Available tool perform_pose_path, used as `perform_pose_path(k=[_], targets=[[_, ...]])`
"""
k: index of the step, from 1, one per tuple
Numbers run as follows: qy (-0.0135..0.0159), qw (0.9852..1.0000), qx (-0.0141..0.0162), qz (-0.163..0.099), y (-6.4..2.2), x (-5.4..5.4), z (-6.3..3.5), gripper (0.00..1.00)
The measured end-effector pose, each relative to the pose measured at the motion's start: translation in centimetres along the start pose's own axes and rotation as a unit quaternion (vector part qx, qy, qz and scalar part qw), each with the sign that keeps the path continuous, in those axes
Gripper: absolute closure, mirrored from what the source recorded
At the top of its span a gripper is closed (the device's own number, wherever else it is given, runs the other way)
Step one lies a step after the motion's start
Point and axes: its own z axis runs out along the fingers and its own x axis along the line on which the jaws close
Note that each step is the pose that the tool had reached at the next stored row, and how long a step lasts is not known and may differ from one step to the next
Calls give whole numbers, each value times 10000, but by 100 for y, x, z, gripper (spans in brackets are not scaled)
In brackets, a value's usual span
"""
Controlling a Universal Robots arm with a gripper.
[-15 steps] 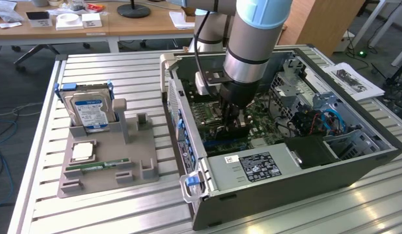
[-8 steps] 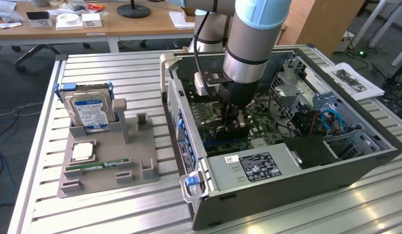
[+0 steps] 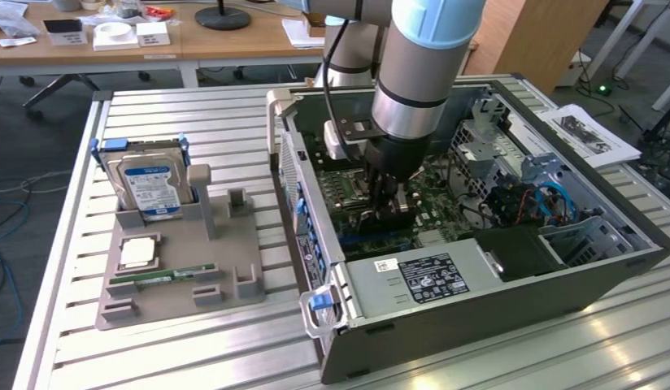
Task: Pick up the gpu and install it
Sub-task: 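Insert the gpu into the slot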
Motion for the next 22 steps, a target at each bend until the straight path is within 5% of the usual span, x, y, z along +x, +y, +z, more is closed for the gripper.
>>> perform_pose_path(k=[22], targets=[[2,9998,7,176,0,1,17,73]])
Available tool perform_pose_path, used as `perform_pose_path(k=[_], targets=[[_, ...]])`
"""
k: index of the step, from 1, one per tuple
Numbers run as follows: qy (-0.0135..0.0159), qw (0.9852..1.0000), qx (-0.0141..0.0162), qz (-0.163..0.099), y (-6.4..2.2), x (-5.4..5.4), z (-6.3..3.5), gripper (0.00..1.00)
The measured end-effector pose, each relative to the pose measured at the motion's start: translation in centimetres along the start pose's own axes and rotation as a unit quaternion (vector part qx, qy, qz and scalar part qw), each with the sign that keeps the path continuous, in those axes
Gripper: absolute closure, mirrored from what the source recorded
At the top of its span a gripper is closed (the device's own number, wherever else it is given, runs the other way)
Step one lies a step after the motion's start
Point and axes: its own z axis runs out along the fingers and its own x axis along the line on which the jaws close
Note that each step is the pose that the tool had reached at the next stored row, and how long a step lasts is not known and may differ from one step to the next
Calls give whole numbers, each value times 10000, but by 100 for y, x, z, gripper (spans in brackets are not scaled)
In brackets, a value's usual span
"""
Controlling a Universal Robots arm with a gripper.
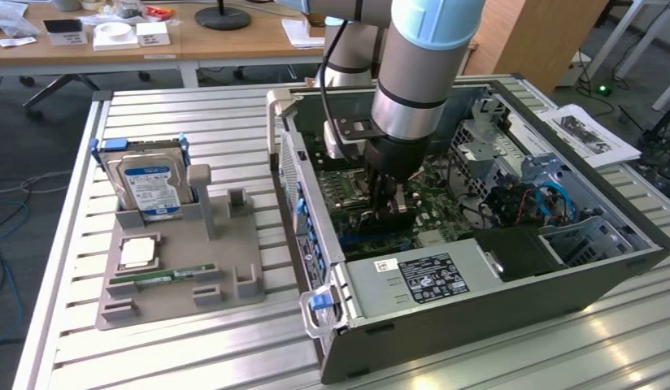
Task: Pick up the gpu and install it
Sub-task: 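Insert the gpu into the slot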
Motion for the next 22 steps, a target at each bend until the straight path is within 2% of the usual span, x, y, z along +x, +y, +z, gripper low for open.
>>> perform_pose_path(k=[17,19,21,22], targets=[[-3,10000,-2,1,1,-1,1,73],[-5,10000,2,2,1,-1,4,72],[-1,10000,1,1,1,0,1,60],[-1,10000,0,0,0,0,1,60]])
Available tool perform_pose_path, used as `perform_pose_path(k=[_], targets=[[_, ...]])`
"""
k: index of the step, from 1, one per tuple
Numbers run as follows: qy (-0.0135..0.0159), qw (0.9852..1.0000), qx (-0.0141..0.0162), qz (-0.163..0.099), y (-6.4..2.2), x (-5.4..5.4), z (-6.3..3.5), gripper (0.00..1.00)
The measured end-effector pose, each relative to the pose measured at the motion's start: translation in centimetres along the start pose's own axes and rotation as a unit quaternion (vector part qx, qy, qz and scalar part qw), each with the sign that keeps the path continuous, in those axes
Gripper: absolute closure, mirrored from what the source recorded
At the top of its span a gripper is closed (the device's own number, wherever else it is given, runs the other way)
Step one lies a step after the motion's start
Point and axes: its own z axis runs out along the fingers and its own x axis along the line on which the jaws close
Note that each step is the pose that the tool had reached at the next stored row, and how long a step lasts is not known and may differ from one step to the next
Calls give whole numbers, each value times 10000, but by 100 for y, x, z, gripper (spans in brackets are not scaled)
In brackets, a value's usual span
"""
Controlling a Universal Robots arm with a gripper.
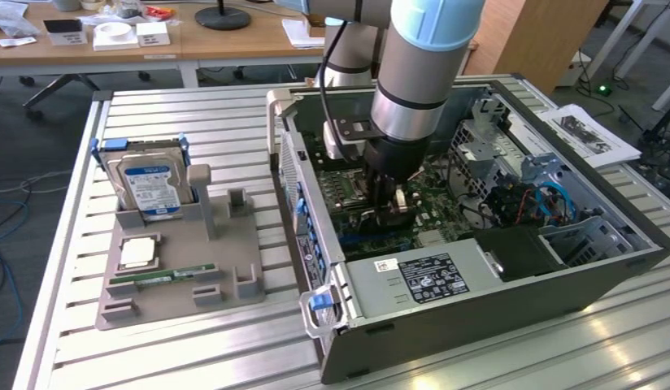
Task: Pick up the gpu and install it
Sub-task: 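Insert the gpu into the slot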
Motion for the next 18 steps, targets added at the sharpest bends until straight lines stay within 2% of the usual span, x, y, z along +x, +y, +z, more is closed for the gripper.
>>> perform_pose_path(k=[2,5,6,18], targets=[[1,10000,0,0,0,0,-1,49],[0,10000,0,0,0,0,0,43],[1,10000,0,0,0,0,0,36],[0,10000,0,0,0,-13,-40,36]])
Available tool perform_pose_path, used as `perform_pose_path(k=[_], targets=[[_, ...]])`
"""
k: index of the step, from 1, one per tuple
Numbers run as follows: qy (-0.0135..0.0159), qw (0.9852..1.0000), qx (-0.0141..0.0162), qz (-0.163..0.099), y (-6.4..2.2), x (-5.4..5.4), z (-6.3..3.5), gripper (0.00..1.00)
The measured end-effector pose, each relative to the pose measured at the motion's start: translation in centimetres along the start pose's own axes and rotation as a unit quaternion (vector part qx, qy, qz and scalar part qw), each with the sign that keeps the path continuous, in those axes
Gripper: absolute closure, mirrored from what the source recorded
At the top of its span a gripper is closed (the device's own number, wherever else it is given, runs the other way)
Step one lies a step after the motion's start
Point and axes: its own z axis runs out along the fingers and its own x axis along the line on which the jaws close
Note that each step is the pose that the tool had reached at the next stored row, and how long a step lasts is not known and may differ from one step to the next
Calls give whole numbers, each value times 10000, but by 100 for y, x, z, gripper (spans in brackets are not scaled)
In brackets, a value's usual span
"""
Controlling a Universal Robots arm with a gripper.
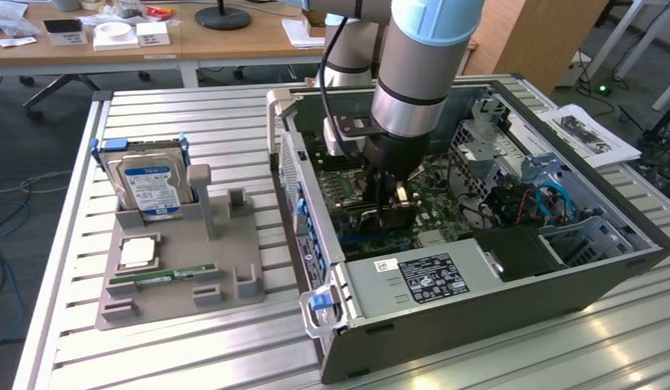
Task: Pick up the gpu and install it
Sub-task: 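Insert the gpu into the slot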
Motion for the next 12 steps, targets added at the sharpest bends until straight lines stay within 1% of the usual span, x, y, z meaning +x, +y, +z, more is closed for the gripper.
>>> perform_pose_path(k=[5,9,12], targets=[[1,10000,0,0,0,0,-1,36],[1,10000,0,1,5,-46,1,36],[1,10000,-1,0,4,-48,1,36]])
